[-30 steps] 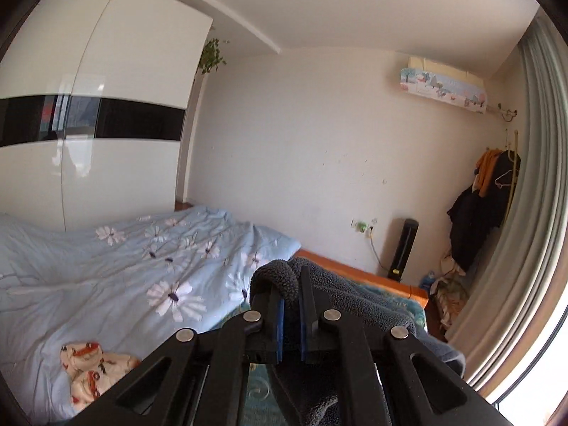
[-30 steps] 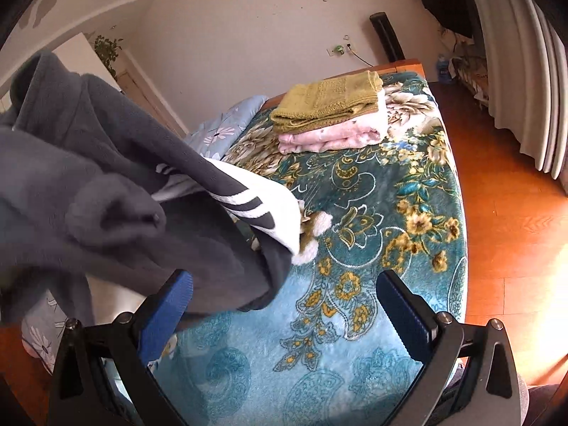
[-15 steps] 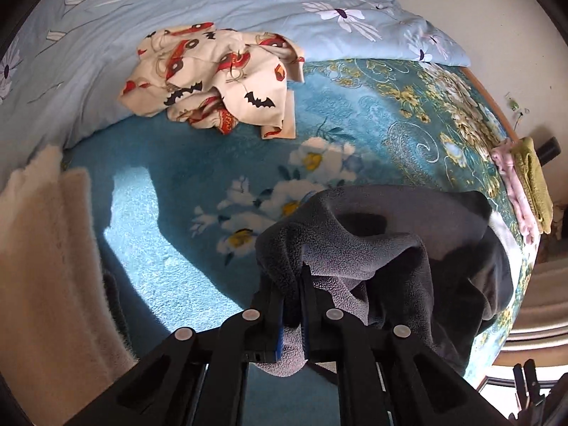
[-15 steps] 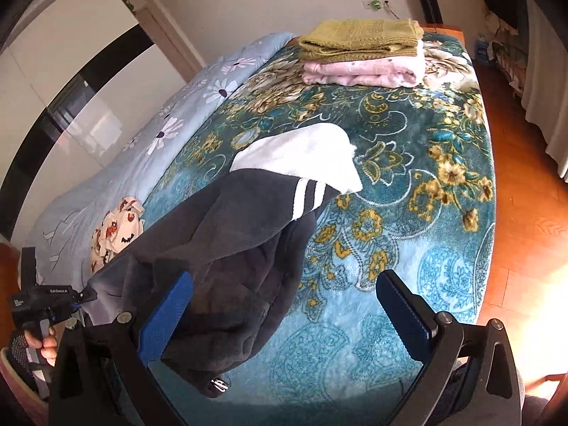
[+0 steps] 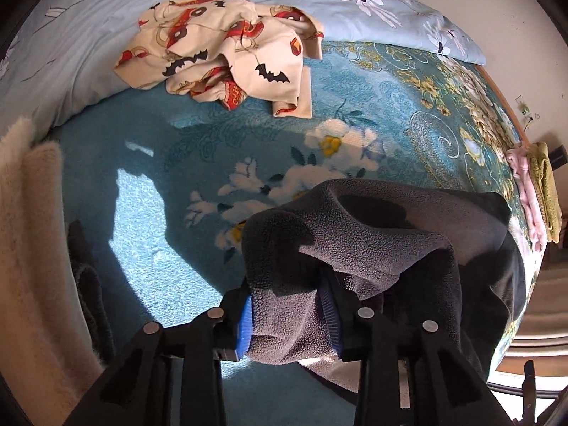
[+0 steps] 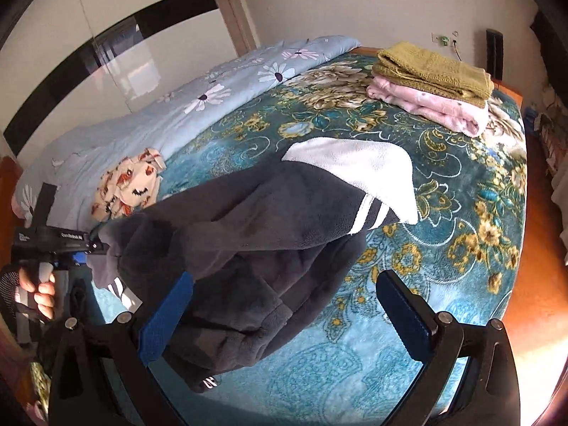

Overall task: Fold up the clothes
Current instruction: 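Shake the jacket out with the left gripper while the right gripper grasps its hem, then hold the jacket up with both grippers and stretch it open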

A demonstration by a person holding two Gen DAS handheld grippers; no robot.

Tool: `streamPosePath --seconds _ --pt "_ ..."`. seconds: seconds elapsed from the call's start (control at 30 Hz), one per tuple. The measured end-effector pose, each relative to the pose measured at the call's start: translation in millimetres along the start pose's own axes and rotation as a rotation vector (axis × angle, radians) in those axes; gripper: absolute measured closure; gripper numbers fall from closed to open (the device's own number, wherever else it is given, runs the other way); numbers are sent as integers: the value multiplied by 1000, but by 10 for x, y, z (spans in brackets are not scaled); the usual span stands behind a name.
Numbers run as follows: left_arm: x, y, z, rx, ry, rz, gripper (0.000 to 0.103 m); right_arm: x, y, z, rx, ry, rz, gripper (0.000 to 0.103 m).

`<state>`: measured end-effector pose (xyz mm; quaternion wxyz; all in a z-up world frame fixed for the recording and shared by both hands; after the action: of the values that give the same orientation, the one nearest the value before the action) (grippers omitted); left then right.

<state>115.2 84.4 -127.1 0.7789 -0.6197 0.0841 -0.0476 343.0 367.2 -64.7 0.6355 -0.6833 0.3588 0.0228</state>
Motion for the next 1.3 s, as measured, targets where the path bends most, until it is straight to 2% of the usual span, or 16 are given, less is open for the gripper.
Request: streamPosePath --seconds 0.17,0.4,0.43,0.5,0.57,0.7,0.73,0.83,0.93,0.97,1.0,1.03,1.1,1.13,1.2,1.3 --pt "198 -62 -83 -1 43 -4 48 -3 255 -56 82 -138 -87 0" --pt "763 45 -44 -52 179 -49 43 -115 649 -242 234 -440 -143 2" --pt "786 87 -31 -87 209 -44 43 -126 707 -255 254 -473 -151 4" --pt "752 115 -18 -197 276 -2 43 -155 798 -258 295 -519 -162 22" --pt "659 71 20 -326 360 71 43 -193 864 -241 322 -541 -173 26" --pt "512 106 184 -504 545 176 38 -310 963 -215 336 -552 -183 37" --pt "483 140 214 -541 581 187 38 -346 991 -219 336 -553 -187 37" --pt "383 249 256 -617 633 197 38 -442 1074 -233 334 -553 -204 51" --pt "248 288 222 -604 592 190 38 -499 1162 -241 327 -559 -237 61" --pt "199 253 217 -583 568 201 42 -518 1187 -238 326 -562 -248 68" --pt "149 219 212 -562 543 211 50 -550 1191 -228 323 -557 -252 76" --pt "97 181 201 -546 522 222 66 -594 1170 -222 312 -535 -250 79" --pt "-6 99 166 -534 480 238 86 -681 1126 -211 288 -491 -244 87" --pt "-39 -4 193 -518 466 260 92 -726 1104 -206 277 -469 -241 89" --pt "-92 -260 279 -477 440 314 92 -814 1046 -198 258 -428 -230 92" --pt "-172 -651 408 -415 402 395 92 -951 808 -208 274 -405 -165 94"
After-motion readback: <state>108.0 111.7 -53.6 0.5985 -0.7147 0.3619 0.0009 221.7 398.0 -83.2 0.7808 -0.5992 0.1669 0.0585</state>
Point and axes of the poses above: each gripper's, at about its wrist camera, not at the fingertips, and y roughly the way its jaws point, z to its right, x to its underside, the point moved 10 cm from there along y, roughly the way its jaws point, and after that the axes turned 9 degrees about -z, right-handed, at the moved point
